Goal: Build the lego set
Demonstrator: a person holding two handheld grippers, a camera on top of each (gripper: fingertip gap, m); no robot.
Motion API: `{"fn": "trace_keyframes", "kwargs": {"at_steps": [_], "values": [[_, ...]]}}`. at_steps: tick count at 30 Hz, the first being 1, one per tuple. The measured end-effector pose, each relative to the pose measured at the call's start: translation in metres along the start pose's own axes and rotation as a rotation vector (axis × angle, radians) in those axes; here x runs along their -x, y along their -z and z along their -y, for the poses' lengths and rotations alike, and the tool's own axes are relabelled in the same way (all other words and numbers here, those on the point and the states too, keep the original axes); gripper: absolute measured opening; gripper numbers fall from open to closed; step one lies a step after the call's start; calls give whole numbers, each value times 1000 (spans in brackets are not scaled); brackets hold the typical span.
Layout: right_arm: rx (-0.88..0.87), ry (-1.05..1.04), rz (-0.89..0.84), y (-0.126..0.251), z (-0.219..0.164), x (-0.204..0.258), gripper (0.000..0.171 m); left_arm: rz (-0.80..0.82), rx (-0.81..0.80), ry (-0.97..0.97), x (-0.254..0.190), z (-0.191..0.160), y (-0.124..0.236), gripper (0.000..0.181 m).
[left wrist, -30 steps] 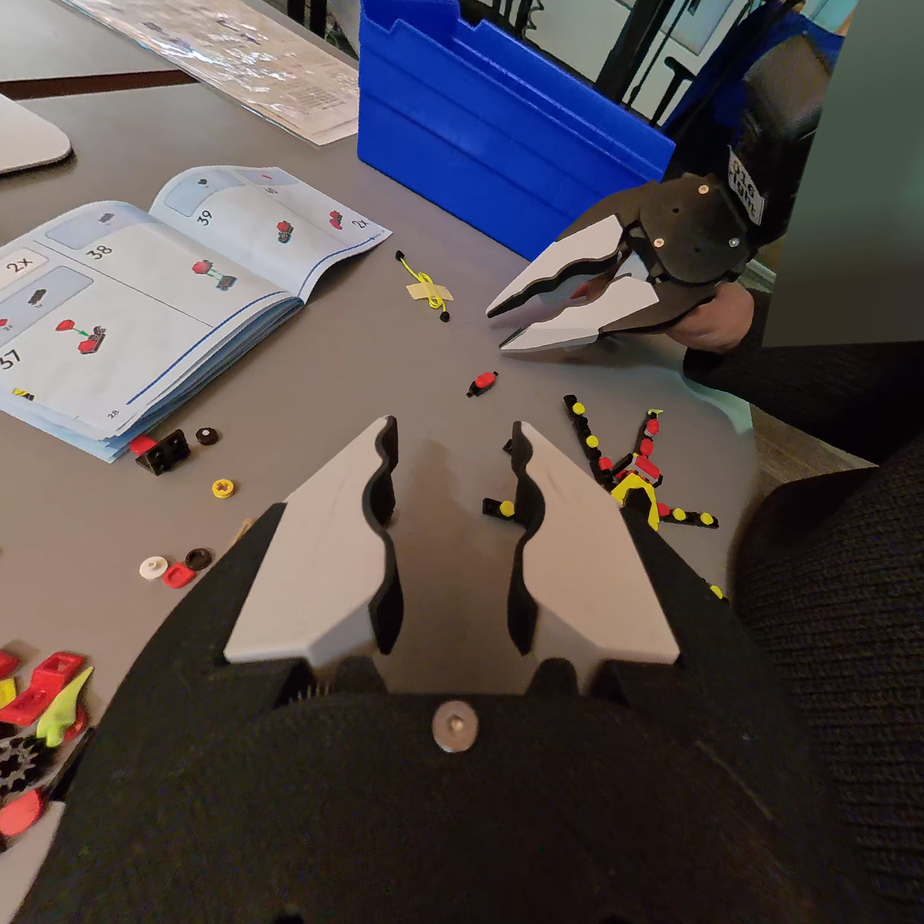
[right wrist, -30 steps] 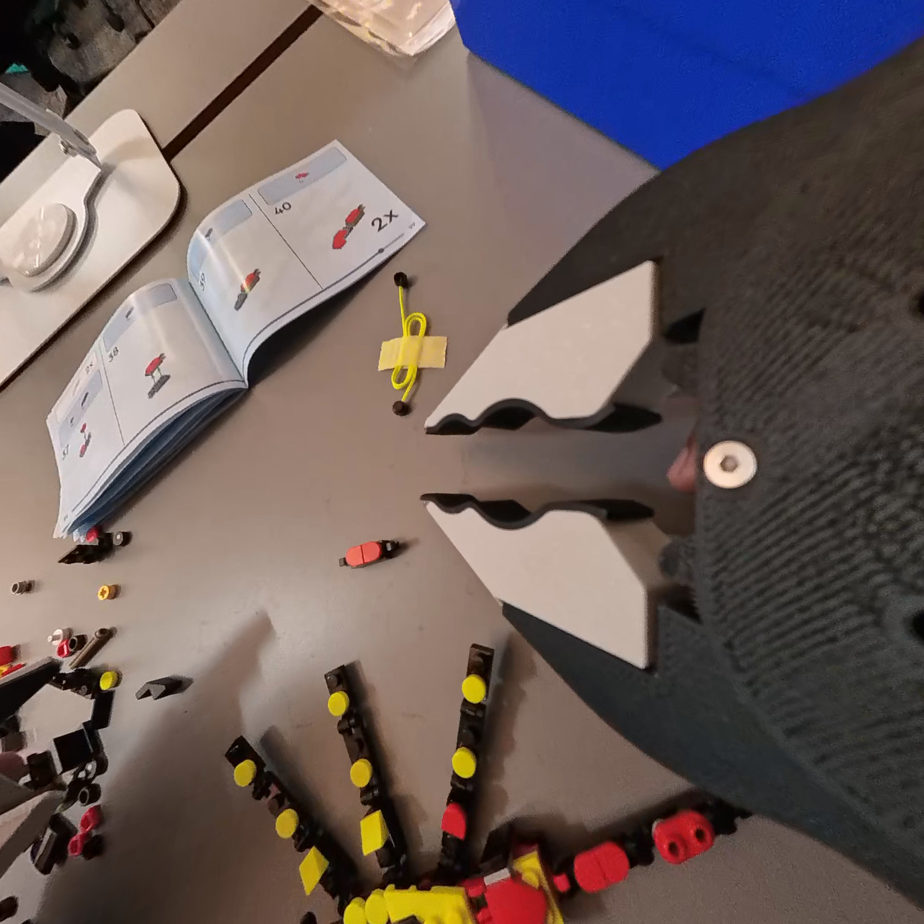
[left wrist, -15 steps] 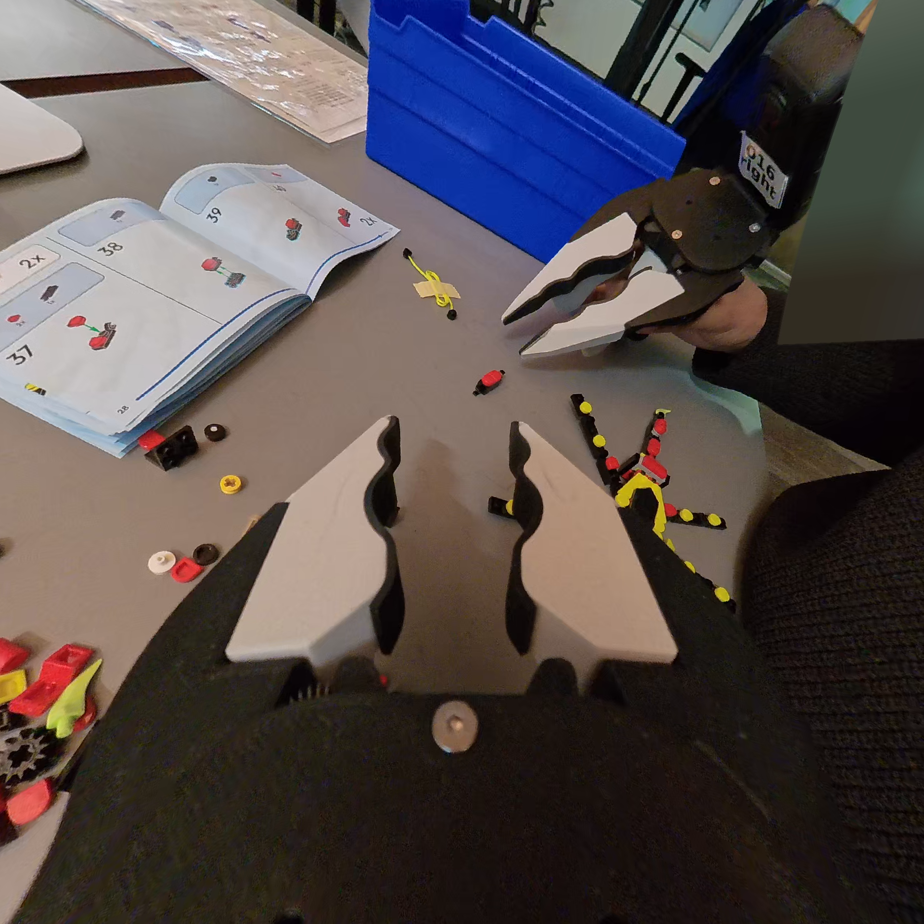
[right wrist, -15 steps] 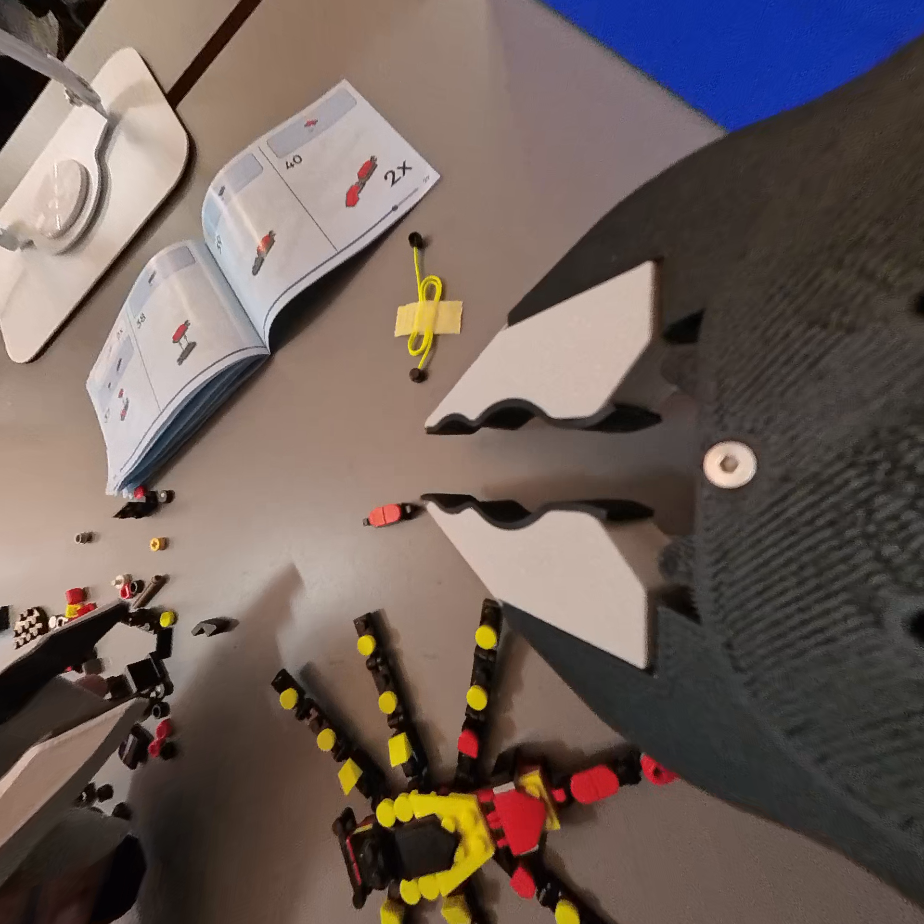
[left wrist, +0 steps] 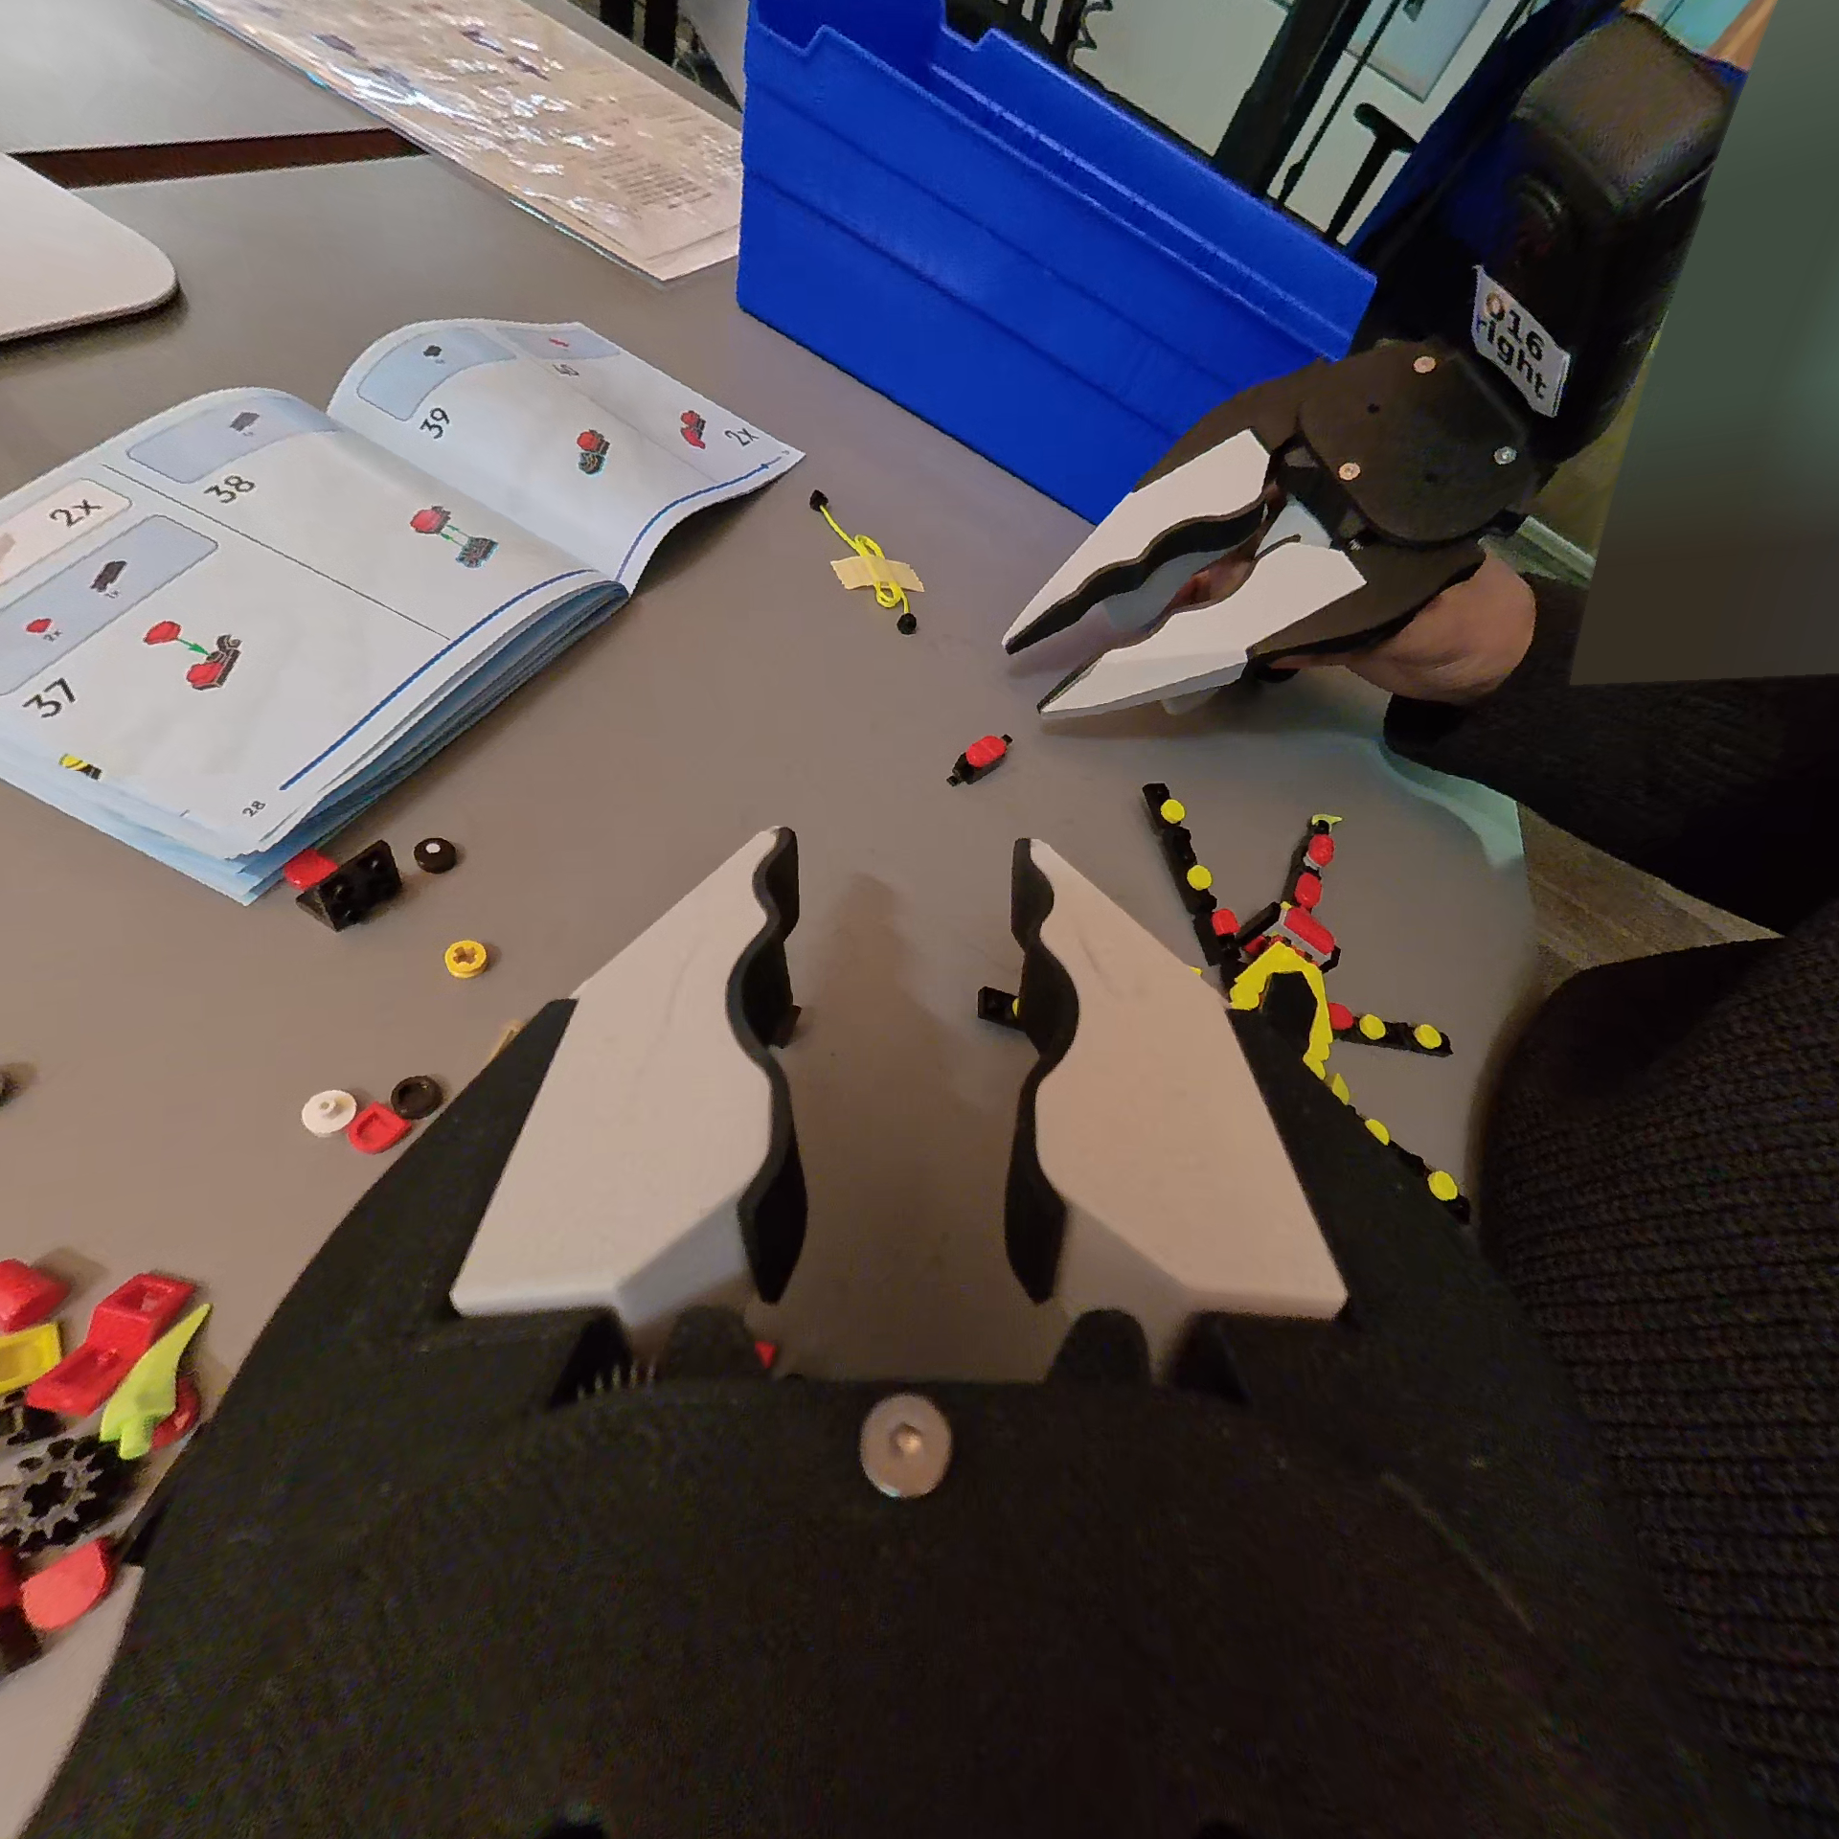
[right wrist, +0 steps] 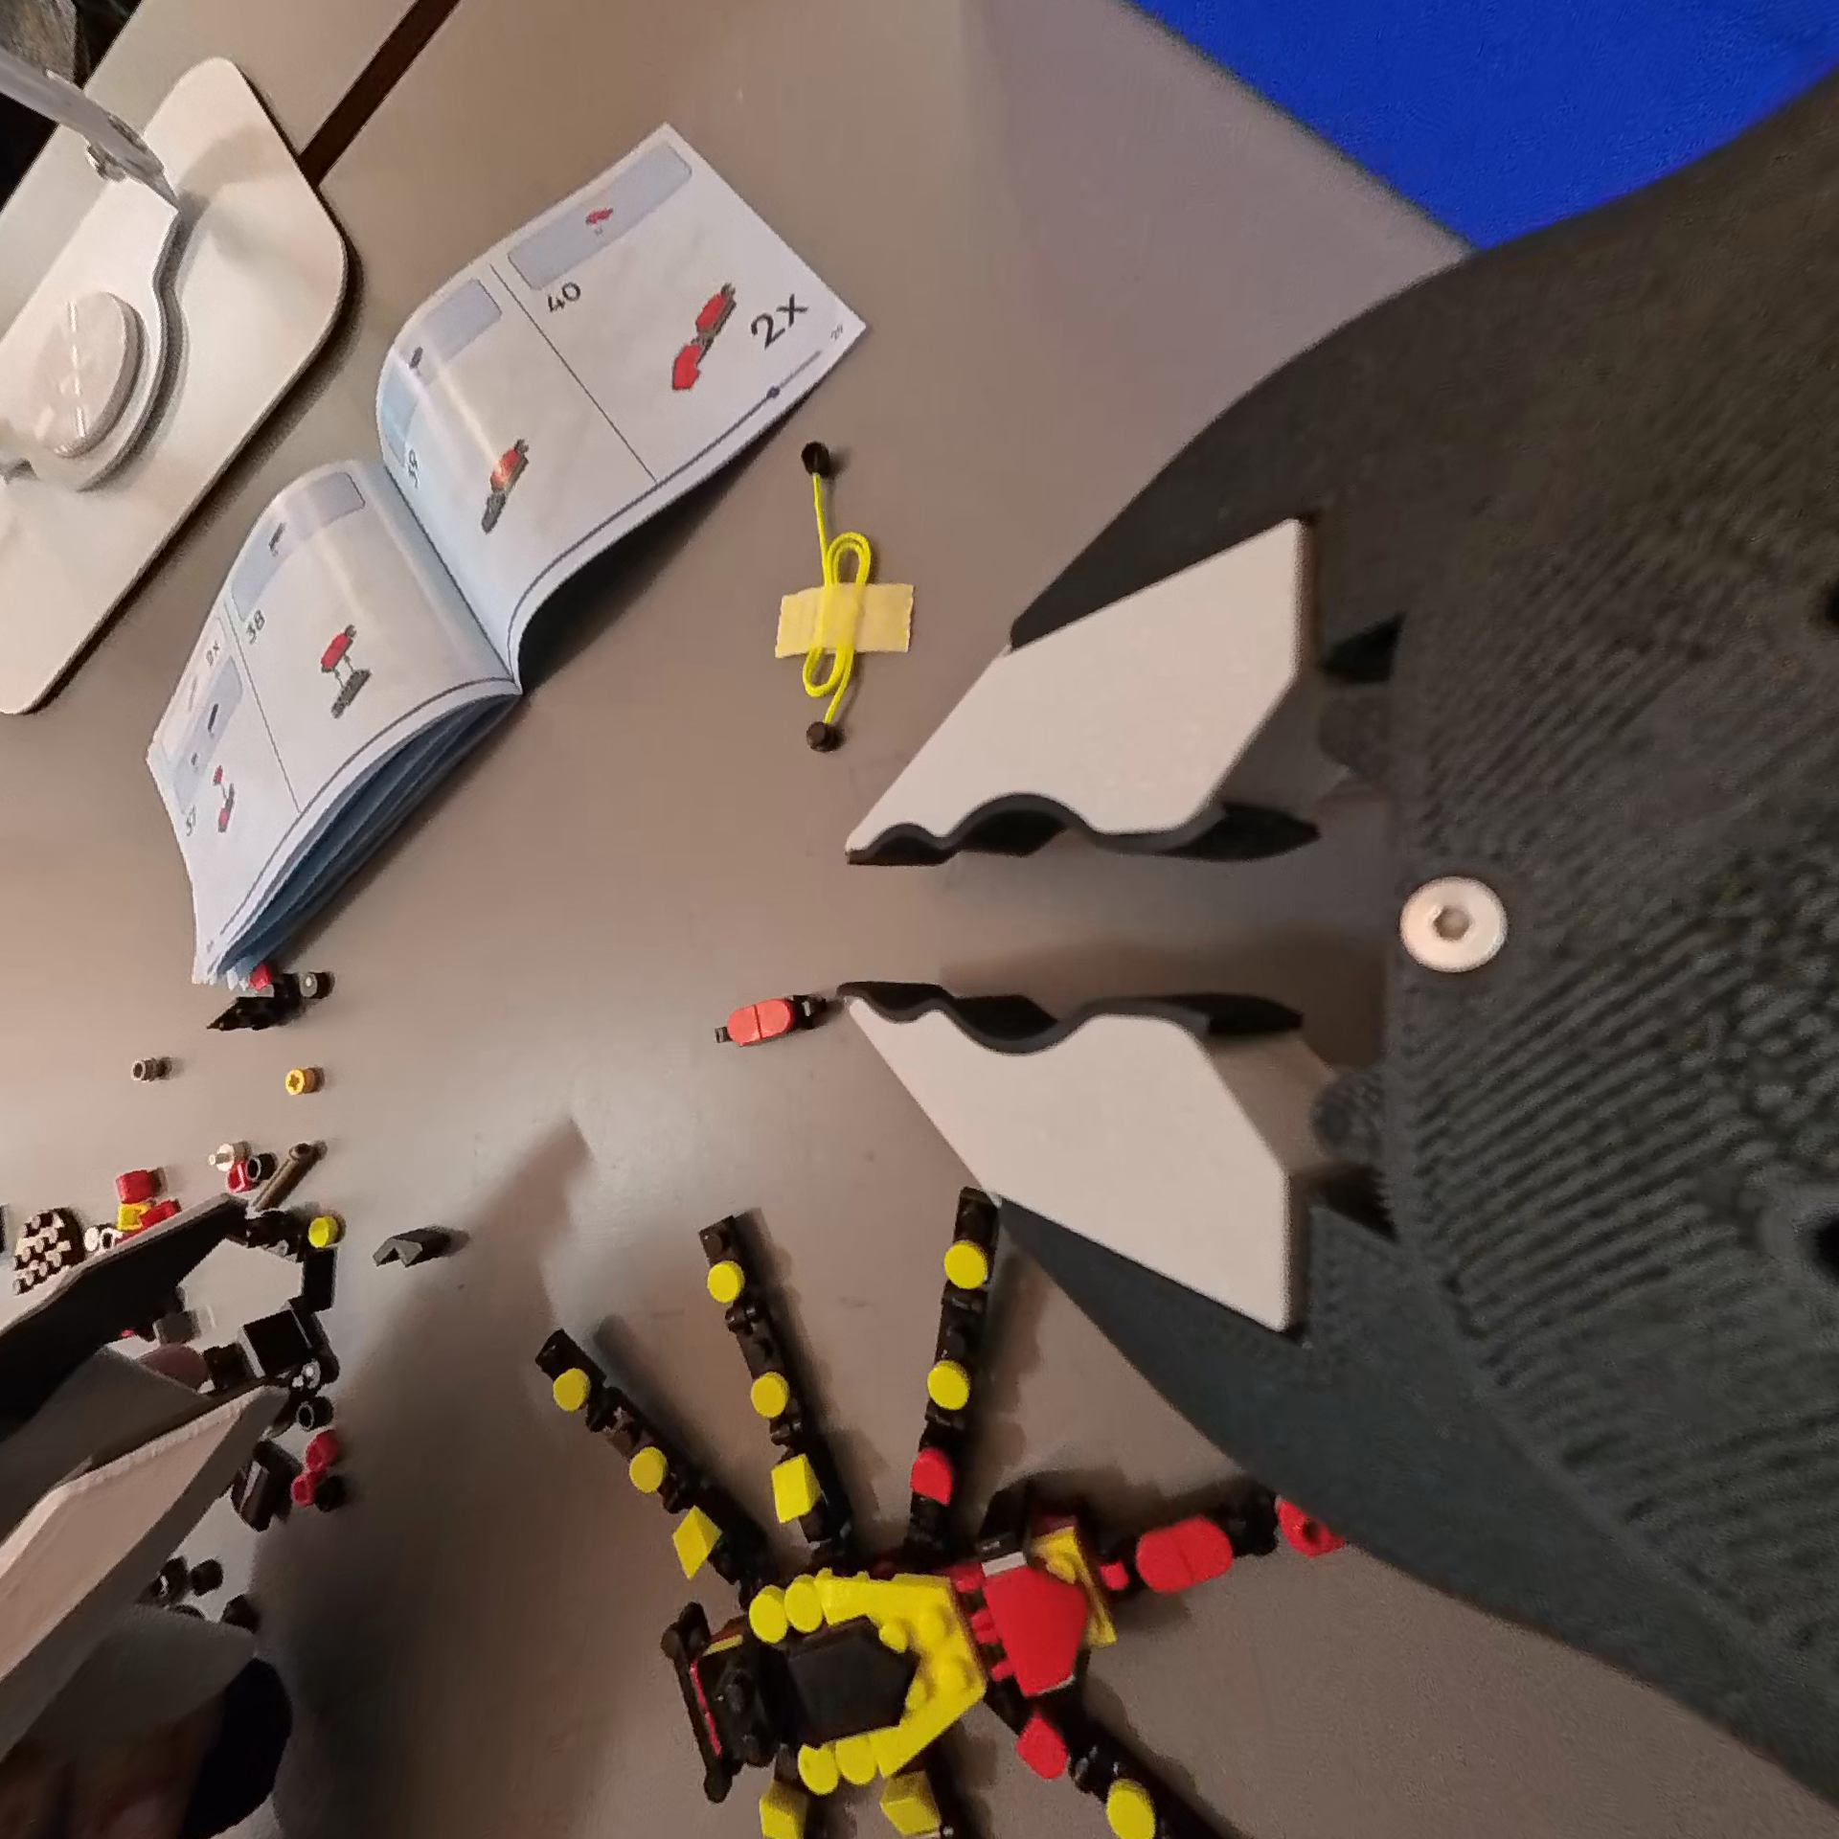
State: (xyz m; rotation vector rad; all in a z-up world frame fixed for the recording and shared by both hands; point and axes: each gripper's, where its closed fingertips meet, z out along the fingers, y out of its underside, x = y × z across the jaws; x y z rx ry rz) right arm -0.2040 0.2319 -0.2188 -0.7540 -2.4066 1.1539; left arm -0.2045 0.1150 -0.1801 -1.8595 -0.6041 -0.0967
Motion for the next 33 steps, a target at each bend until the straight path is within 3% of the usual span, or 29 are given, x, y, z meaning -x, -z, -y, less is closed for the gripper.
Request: {"fn": "trace_keyframes", "kwargs": {"at_steps": [8, 33], "values": [[-54, -59, 33, 5, 10, 2, 14, 3, 6, 0, 1, -1, 0, 41], [-43, -76, 11, 5, 6, -4, 14, 13, 11, 5, 3, -2, -1, 40]]}}
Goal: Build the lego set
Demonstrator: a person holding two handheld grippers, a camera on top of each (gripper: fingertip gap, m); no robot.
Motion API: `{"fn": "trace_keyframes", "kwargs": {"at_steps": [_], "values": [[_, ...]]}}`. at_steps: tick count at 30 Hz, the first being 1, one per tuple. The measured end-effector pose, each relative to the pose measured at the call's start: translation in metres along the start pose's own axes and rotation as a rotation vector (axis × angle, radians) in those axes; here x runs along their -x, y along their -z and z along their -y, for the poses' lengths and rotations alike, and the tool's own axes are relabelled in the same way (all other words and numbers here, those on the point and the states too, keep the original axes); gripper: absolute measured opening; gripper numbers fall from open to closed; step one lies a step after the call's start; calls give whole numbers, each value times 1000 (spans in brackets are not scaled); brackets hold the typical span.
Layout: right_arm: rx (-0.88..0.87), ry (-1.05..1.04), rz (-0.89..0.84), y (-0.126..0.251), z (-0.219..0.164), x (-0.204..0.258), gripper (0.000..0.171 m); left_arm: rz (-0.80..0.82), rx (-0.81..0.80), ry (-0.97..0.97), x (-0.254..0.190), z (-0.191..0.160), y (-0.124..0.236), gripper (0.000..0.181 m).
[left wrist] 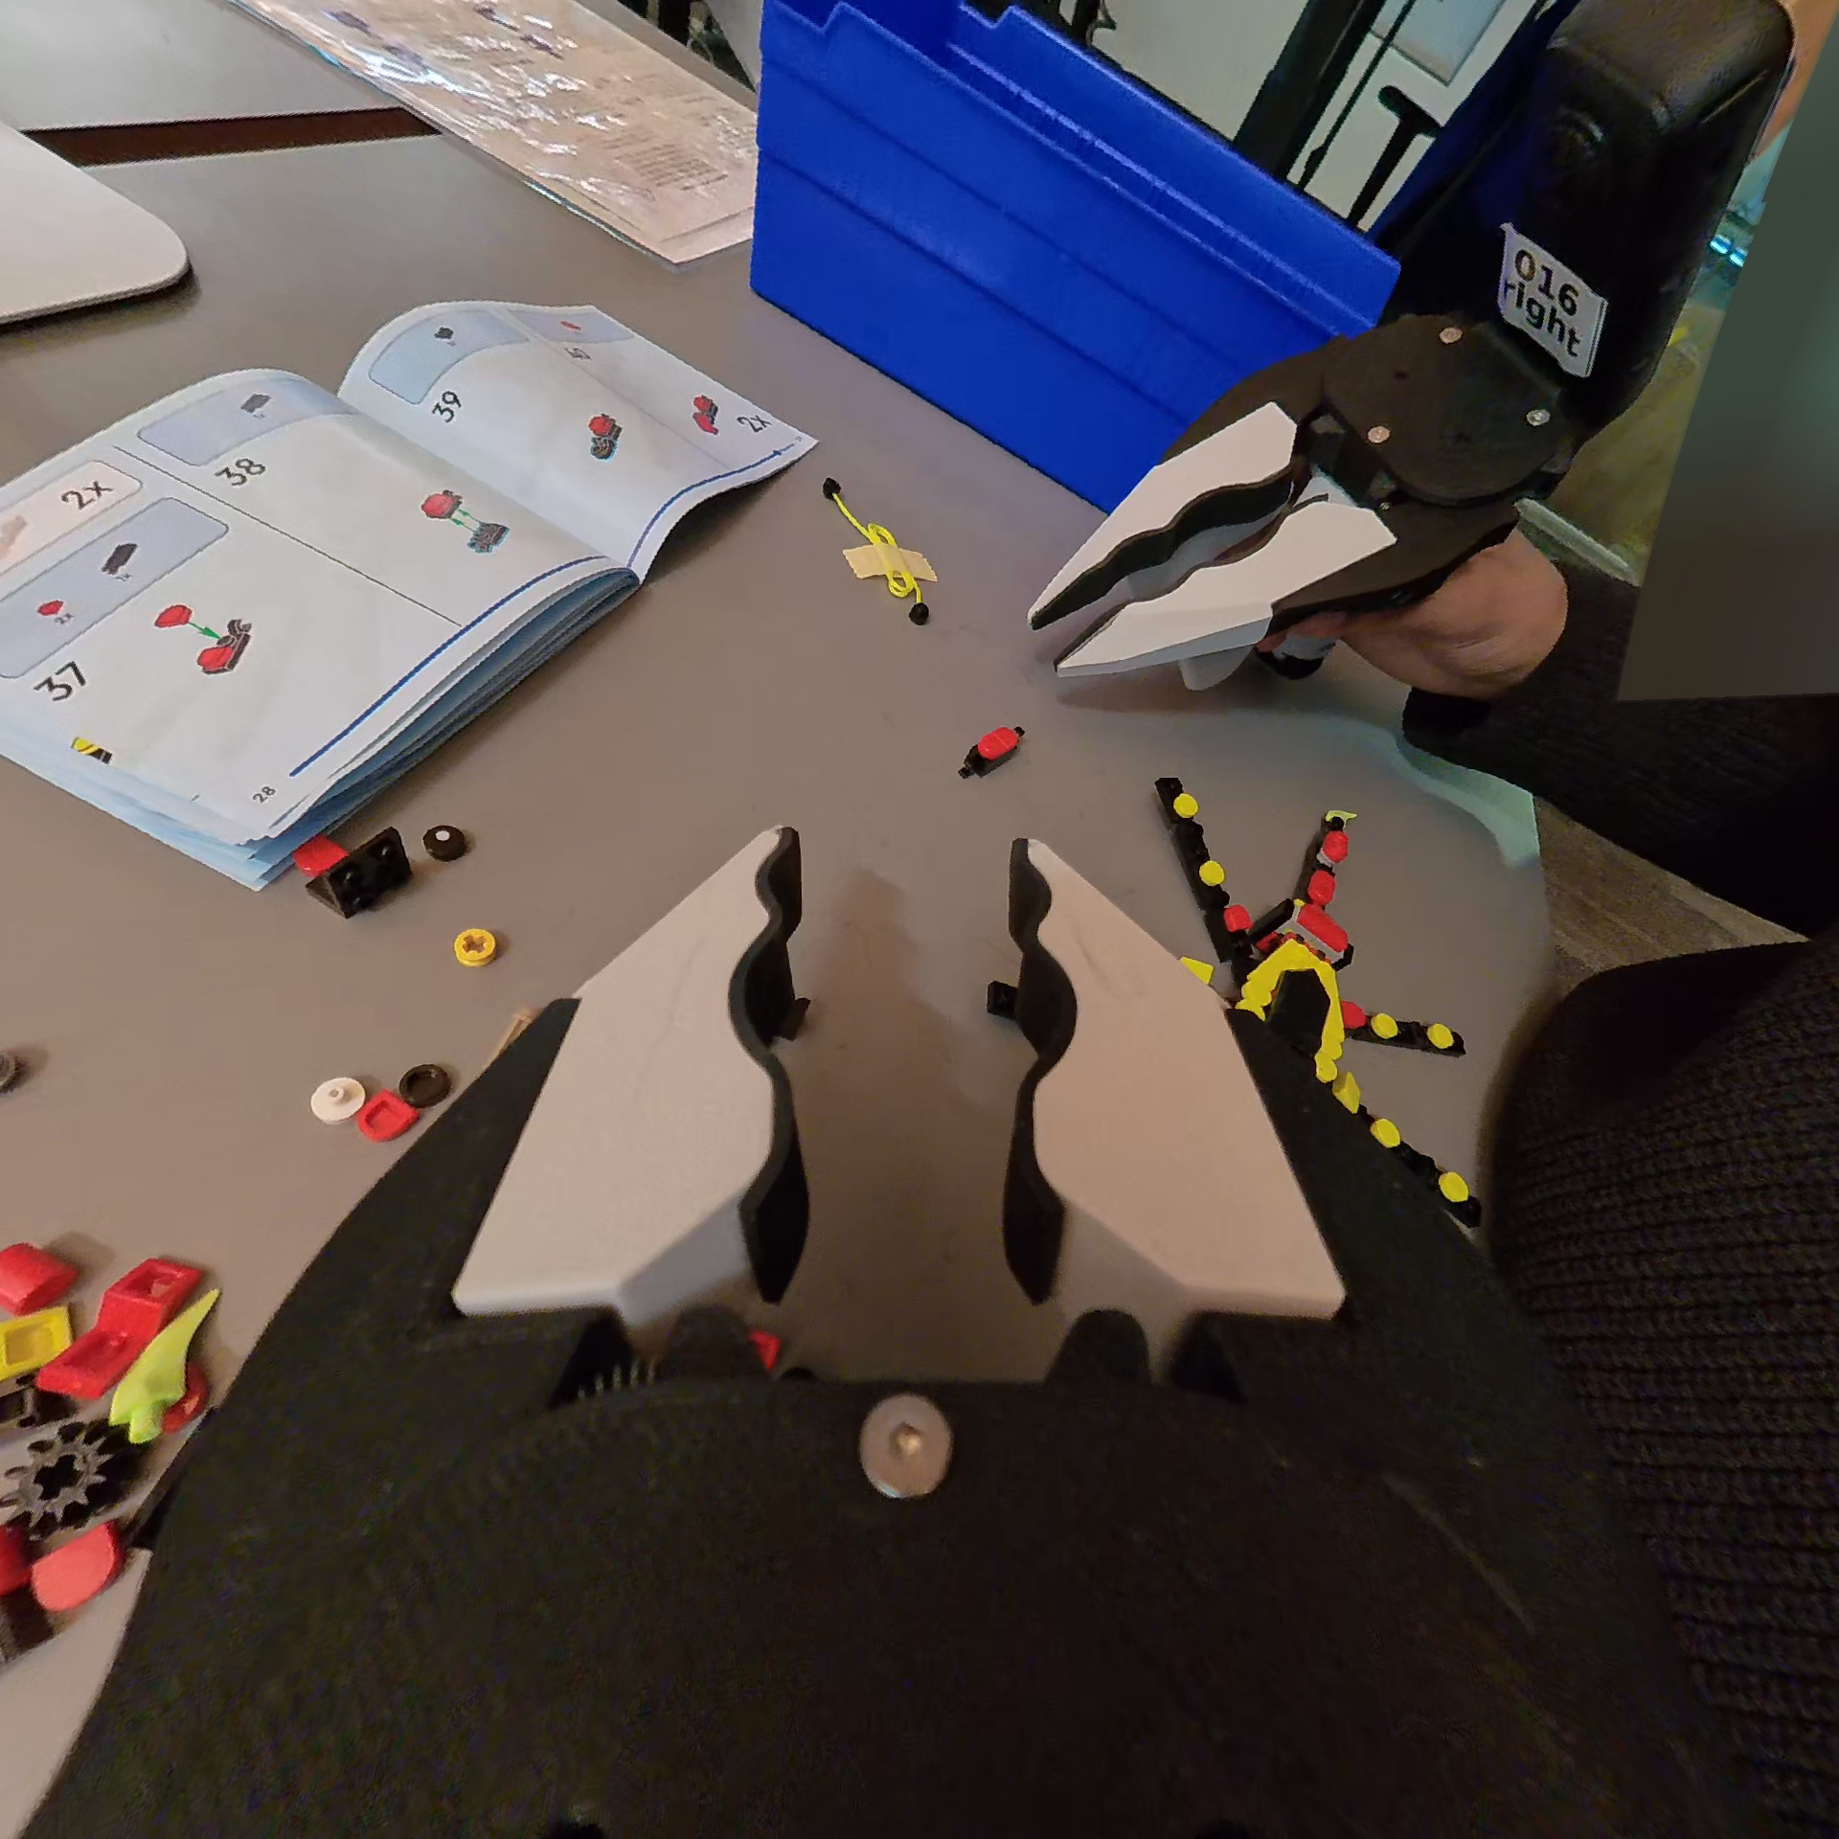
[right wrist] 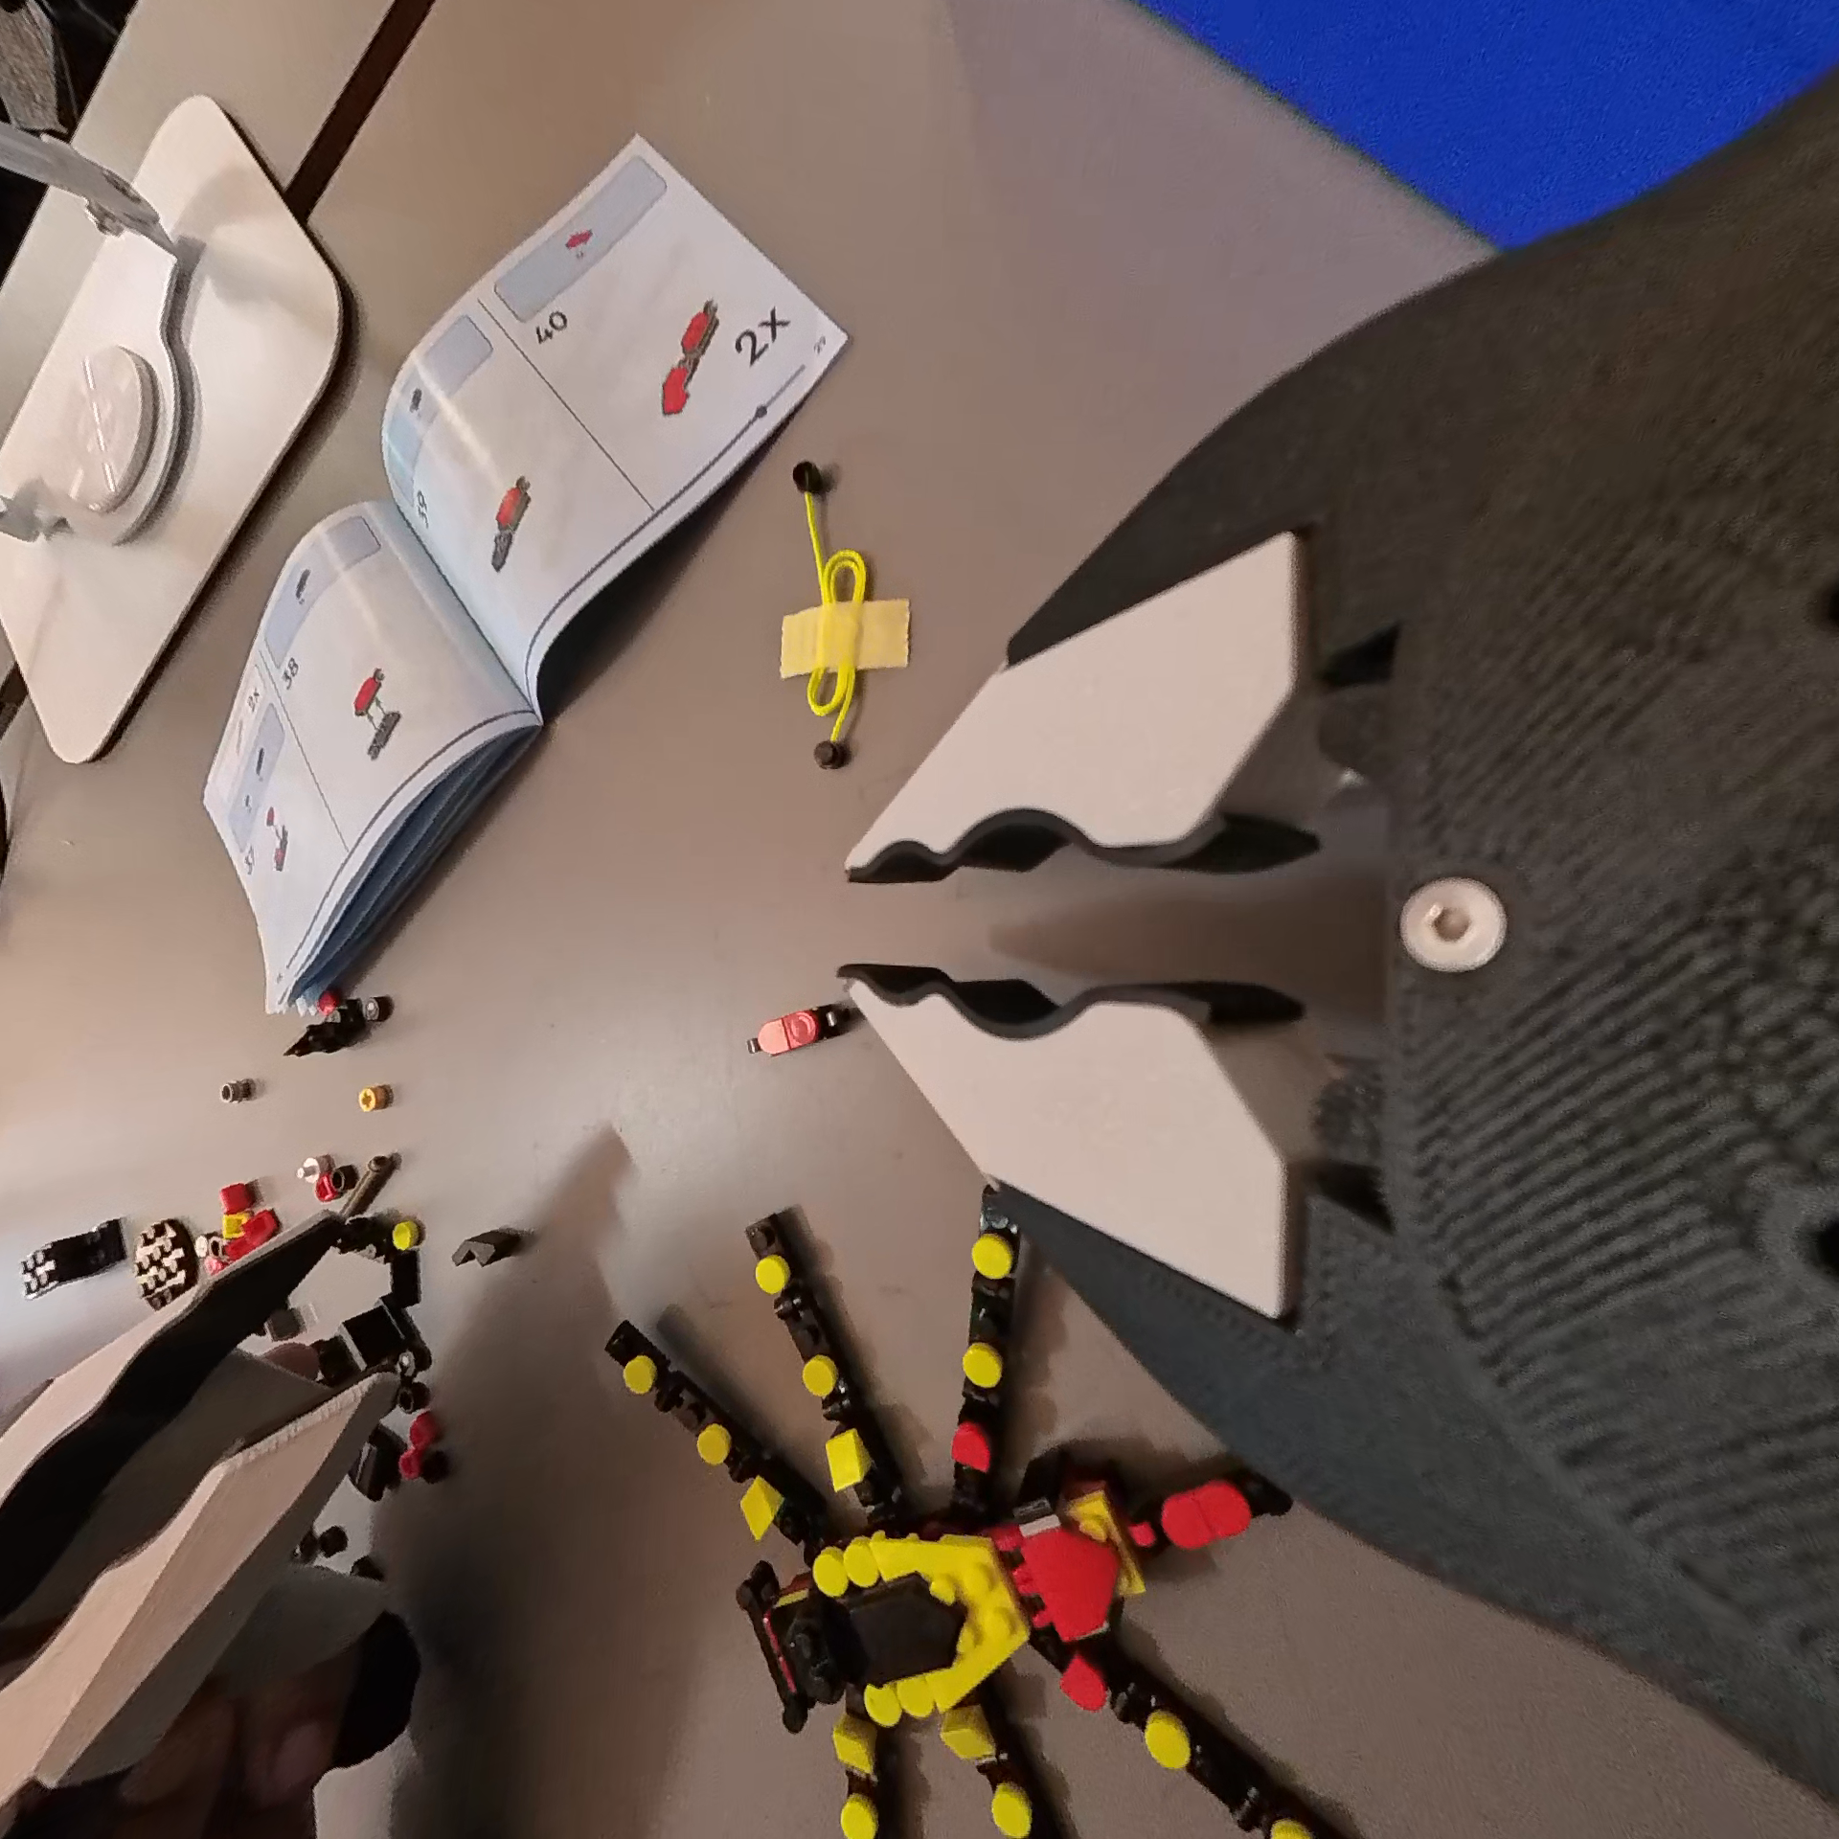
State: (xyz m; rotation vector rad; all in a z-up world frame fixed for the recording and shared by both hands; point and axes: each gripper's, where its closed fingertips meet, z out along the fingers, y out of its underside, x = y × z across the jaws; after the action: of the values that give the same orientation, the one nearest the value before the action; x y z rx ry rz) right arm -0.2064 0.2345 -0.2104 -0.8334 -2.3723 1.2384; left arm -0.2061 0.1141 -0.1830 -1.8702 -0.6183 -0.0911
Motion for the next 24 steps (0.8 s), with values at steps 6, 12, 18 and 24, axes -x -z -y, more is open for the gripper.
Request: {"fn": "trace_keyframes", "kwargs": {"at_steps": [6, 12, 18, 24], "values": [[1, 1, 0, 0, 0, 0, 14, -3, -8, 14, 1, 1, 1, 40], [2, 2, -1, 0, 0, 0, 15, 2, -15, 18, 2, 2, 2, 39], [3, 5, -1, 0, -1, 1, 15, 4, -21, 27, 3, 3, 2, 39], [5, 6, -2, -1, -1, 0, 15, 8, -20, 27, 4, 3, 2, 39]]}}
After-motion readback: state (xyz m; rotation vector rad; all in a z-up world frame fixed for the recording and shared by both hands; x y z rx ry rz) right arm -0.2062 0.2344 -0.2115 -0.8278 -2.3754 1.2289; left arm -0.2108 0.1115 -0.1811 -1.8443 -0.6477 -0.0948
